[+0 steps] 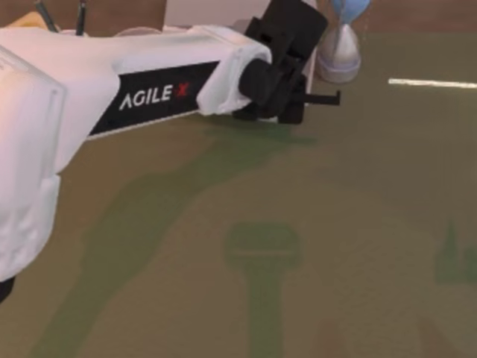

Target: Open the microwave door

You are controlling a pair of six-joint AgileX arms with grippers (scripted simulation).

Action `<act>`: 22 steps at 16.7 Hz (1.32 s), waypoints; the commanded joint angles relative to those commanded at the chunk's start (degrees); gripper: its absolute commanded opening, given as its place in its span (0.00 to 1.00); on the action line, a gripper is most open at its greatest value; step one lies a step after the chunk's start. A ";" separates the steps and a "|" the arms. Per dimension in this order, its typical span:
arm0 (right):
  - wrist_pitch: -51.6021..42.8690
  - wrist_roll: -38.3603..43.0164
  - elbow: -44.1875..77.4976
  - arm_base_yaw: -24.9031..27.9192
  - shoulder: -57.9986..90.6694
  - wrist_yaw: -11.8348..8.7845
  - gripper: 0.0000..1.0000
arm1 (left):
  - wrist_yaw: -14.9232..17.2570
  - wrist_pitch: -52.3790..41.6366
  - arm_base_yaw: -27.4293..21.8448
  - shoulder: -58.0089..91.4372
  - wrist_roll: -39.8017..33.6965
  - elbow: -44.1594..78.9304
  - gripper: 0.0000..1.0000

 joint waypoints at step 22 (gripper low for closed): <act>0.00 0.00 0.00 0.00 0.00 0.00 1.00 | 2.10 2.46 0.39 -2.43 2.80 -3.81 0.00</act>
